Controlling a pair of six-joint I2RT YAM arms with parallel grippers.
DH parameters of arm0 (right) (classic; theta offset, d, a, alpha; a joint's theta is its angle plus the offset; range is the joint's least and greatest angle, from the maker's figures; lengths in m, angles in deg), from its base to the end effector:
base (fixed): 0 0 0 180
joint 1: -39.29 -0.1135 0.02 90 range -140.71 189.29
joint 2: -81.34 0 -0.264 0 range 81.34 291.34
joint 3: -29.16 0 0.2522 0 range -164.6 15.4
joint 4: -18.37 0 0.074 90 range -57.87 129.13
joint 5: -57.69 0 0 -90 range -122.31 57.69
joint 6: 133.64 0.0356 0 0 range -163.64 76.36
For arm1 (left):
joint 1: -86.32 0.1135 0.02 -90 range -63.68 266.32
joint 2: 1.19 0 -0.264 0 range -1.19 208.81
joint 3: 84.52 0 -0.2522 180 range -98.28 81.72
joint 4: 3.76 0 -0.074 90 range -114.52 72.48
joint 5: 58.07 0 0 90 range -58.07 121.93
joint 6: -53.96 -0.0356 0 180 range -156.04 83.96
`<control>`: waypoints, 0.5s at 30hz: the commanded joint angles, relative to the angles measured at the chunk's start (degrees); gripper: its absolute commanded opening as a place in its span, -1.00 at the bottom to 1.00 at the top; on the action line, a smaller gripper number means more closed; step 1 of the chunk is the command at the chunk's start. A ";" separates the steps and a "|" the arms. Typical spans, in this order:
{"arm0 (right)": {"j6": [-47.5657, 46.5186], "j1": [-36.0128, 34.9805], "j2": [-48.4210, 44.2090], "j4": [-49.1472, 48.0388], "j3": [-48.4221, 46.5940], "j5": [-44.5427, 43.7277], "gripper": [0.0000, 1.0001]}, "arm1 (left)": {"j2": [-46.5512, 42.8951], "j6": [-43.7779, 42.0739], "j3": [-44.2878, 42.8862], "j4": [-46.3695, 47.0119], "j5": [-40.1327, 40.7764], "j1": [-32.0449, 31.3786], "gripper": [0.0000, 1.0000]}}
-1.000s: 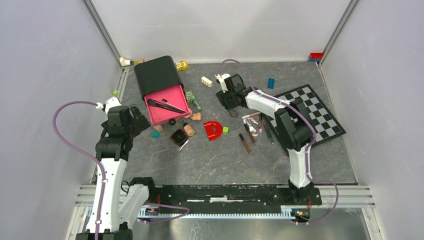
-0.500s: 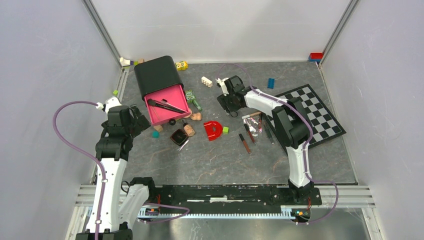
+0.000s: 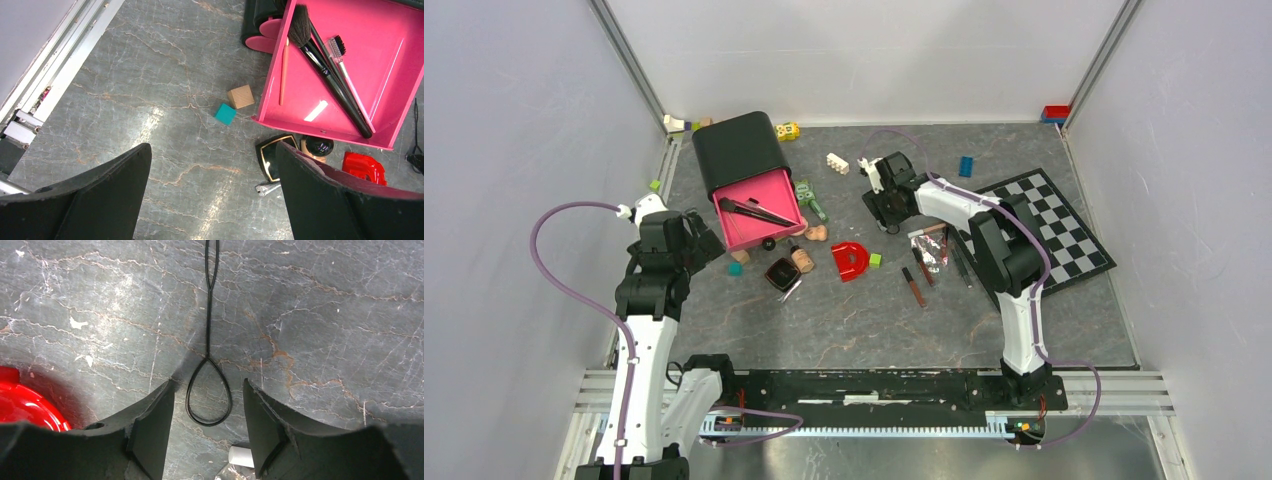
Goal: Organize the makeup
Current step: Pick up the makeup tool from the center of the board.
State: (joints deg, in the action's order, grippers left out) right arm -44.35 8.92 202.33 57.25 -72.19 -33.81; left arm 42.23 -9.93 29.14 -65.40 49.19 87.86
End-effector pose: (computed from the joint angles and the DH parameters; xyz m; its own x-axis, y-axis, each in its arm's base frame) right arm 0.3893 0.2271 0.1616 -0.7296 -0.4419 -0.5219 -0.5027 0.8640 -0.0288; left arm 0.1445 0.0145 0.3256 -0.4483 -0.4325 -0.7823 -0.5060 0.8442 -0.1767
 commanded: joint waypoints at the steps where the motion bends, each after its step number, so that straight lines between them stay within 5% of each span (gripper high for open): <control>1: -0.51 0.08 1.75 3.70 1.62 -0.93 0.13 | -0.02 -0.27 -1.04 1.64 -0.80 0.55 1.00; 15: 0.62 -0.04 0.38 0.36 6.18 1.32 -0.37 | -0.17 -0.35 -1.04 1.64 -0.95 0.51 1.00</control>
State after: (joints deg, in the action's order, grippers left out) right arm -43.94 8.59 201.17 53.87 -69.17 -32.54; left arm 42.28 -9.95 29.14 -65.40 48.44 88.12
